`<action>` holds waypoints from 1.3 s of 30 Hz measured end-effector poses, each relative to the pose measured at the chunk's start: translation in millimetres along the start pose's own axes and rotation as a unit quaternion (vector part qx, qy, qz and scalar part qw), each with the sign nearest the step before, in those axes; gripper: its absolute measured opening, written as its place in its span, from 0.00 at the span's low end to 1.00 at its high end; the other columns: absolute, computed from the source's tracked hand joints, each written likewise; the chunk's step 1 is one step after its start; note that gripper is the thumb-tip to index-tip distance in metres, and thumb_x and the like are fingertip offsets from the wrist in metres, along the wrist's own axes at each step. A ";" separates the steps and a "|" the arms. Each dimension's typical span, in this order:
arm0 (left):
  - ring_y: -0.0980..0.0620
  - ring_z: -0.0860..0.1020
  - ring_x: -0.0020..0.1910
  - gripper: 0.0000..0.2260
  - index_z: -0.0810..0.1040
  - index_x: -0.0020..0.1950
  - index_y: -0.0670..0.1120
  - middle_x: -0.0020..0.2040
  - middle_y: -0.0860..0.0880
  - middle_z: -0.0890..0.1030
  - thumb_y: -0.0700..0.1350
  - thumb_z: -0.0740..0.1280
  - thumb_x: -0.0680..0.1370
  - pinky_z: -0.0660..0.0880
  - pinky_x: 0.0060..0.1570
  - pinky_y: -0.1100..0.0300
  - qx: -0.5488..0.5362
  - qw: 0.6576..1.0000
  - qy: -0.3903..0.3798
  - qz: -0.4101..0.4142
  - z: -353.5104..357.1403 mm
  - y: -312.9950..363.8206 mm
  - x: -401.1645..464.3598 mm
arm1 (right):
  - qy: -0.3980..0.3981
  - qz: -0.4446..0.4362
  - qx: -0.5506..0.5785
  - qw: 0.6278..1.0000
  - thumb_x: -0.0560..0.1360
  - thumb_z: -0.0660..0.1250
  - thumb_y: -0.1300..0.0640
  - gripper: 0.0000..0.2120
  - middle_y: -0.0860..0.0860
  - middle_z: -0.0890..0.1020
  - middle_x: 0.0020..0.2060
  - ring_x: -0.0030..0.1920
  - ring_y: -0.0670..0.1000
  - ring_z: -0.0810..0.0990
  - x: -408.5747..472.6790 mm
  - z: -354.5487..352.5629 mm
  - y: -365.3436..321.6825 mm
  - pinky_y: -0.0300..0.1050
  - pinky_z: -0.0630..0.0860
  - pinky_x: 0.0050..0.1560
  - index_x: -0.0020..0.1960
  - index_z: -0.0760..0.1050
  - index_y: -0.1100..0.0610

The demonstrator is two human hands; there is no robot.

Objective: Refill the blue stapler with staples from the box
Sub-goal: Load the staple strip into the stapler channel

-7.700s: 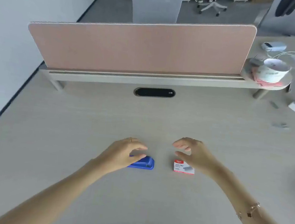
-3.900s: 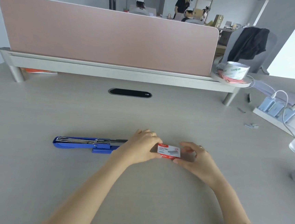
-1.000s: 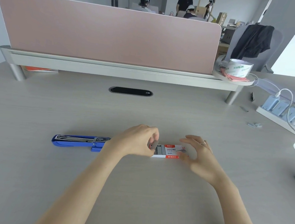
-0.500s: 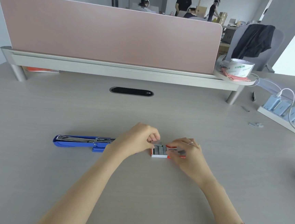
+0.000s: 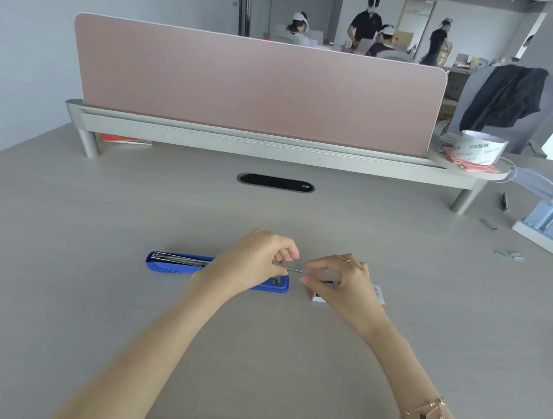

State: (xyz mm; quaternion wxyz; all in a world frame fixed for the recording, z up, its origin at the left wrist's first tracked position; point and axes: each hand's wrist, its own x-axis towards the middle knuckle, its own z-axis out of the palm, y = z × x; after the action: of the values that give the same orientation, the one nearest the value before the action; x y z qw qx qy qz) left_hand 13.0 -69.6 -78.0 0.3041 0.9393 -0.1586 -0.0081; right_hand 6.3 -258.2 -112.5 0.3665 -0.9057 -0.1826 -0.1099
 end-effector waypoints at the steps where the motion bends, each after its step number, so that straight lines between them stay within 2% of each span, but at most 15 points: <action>1: 0.56 0.76 0.44 0.12 0.80 0.55 0.47 0.52 0.49 0.82 0.37 0.72 0.72 0.69 0.38 0.75 0.000 1.000 0.005 -0.004 -3.3 -2.9 -3.2 | -0.005 -0.008 0.006 1.000 0.69 0.72 0.51 0.06 0.39 0.81 0.40 0.51 0.40 0.70 3.4 3.5 -5.4 0.29 0.57 0.56 0.46 0.79 0.47; 3: 0.55 0.76 0.44 0.12 0.81 0.54 0.47 0.51 0.49 0.83 0.37 0.72 0.72 0.73 0.43 0.68 0.000 1.000 0.015 -0.009 -9.0 -8.9 -9.9 | -0.011 -0.015 0.012 1.000 0.70 0.71 0.52 0.04 0.39 0.81 0.40 0.52 0.45 0.71 9.8 10.8 -15.2 0.33 0.58 0.56 0.45 0.79 0.47; 5: 0.56 0.77 0.44 0.11 0.81 0.53 0.47 0.50 0.49 0.83 0.36 0.72 0.72 0.74 0.45 0.66 -0.005 0.999 0.032 -0.013 -12.1 -15.9 -16.0 | -0.018 -0.011 0.010 1.000 0.70 0.71 0.52 0.04 0.39 0.81 0.40 0.52 0.45 0.71 15.2 17.5 -22.8 0.38 0.59 0.55 0.45 0.79 0.48; 9: 0.55 0.79 0.45 0.11 0.82 0.52 0.47 0.49 0.48 0.84 0.37 0.72 0.72 0.77 0.49 0.62 -0.021 0.999 0.042 -0.016 -13.7 -26.9 -23.4 | -0.029 -0.020 -0.002 0.999 0.69 0.71 0.52 0.05 0.36 0.79 0.38 0.51 0.46 0.72 22.0 28.5 -32.1 0.35 0.59 0.54 0.45 0.79 0.46; 12: 0.54 0.81 0.48 0.11 0.81 0.53 0.47 0.50 0.47 0.84 0.37 0.72 0.72 0.79 0.53 0.57 -0.026 0.999 0.041 -0.012 -13.8 -33.0 -25.1 | -0.028 -0.018 -0.004 0.999 0.69 0.71 0.53 0.03 0.39 0.81 0.41 0.52 0.46 0.72 24.9 32.6 -33.9 0.37 0.58 0.52 0.43 0.80 0.47; 16: 0.55 0.81 0.47 0.12 0.82 0.52 0.49 0.50 0.49 0.85 0.38 0.73 0.71 0.79 0.52 0.59 -0.024 0.999 0.030 -0.006 -13.4 -36.7 -25.4 | -0.045 -0.004 0.007 0.999 0.69 0.71 0.54 0.03 0.42 0.83 0.41 0.52 0.44 0.71 25.8 31.8 -36.1 0.41 0.59 0.55 0.43 0.80 0.48; 20: 0.55 0.82 0.47 0.11 0.82 0.51 0.49 0.48 0.49 0.85 0.39 0.73 0.71 0.79 0.52 0.57 -0.021 0.999 0.034 0.000 -10.0 -39.0 -24.1 | -0.065 0.018 0.016 0.998 0.69 0.70 0.55 0.04 0.39 0.82 0.41 0.51 0.32 0.66 24.6 27.2 -32.8 0.41 0.59 0.58 0.44 0.79 0.48; 22: 0.55 0.82 0.46 0.09 0.83 0.50 0.49 0.47 0.49 0.86 0.40 0.73 0.72 0.79 0.51 0.57 -0.024 0.999 0.038 0.003 -8.6 -38.0 -24.0 | -0.066 0.023 0.008 0.998 0.69 0.70 0.54 0.04 0.38 0.82 0.41 0.51 0.32 0.66 24.0 26.2 -31.1 0.42 0.60 0.59 0.44 0.79 0.48; 26: 0.57 0.79 0.41 0.08 0.84 0.51 0.47 0.44 0.51 0.84 0.41 0.71 0.73 0.77 0.46 0.62 -0.031 0.999 0.032 -0.003 -9.3 -35.6 -22.3 | -0.062 0.042 0.022 0.997 0.70 0.70 0.54 0.04 0.37 0.80 0.39 0.49 0.26 0.63 22.2 25.4 -32.1 0.47 0.65 0.61 0.44 0.79 0.49; 29: 0.64 0.78 0.37 0.07 0.84 0.52 0.49 0.43 0.53 0.83 0.42 0.71 0.74 0.72 0.40 0.72 -0.042 0.999 0.026 -0.015 -10.3 -38.2 -20.3 | -0.059 0.054 0.045 0.996 0.70 0.70 0.53 0.03 0.38 0.80 0.39 0.48 0.24 0.63 20.1 24.9 -32.7 0.48 0.65 0.62 0.44 0.79 0.49; 30: 0.65 0.78 0.37 0.07 0.84 0.52 0.50 0.43 0.54 0.83 0.43 0.70 0.75 0.71 0.39 0.72 -0.036 0.999 0.023 -0.017 -10.4 -38.5 -19.8 | -0.060 0.058 0.053 0.995 0.70 0.70 0.53 0.02 0.38 0.81 0.38 0.48 0.24 0.63 19.6 24.9 -32.4 0.49 0.65 0.62 0.43 0.79 0.49; 34: 0.57 0.81 0.44 0.07 0.84 0.51 0.50 0.47 0.51 0.85 0.43 0.71 0.74 0.79 0.48 0.59 -0.028 0.999 0.023 -0.021 -9.6 -37.2 -17.6 | -0.062 0.064 0.063 0.994 0.70 0.69 0.52 0.02 0.38 0.81 0.38 0.50 0.29 0.67 20.2 26.2 -31.2 0.51 0.65 0.64 0.43 0.78 0.48; 39: 0.58 0.83 0.45 0.06 0.84 0.49 0.49 0.46 0.51 0.86 0.42 0.72 0.73 0.79 0.52 0.60 -0.057 0.998 0.012 -0.033 -11.6 -41.7 -16.1 | -0.077 0.058 0.061 0.993 0.70 0.69 0.53 0.05 0.37 0.80 0.40 0.50 0.28 0.64 19.3 26.2 -29.8 0.48 0.64 0.62 0.46 0.78 0.49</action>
State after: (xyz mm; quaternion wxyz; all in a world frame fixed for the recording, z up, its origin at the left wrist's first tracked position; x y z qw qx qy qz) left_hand 11.3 -26.2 -93.8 0.3581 0.9253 -0.1237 -0.0159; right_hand 13.3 -215.2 -106.0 0.4113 -0.8966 -0.1637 -0.0068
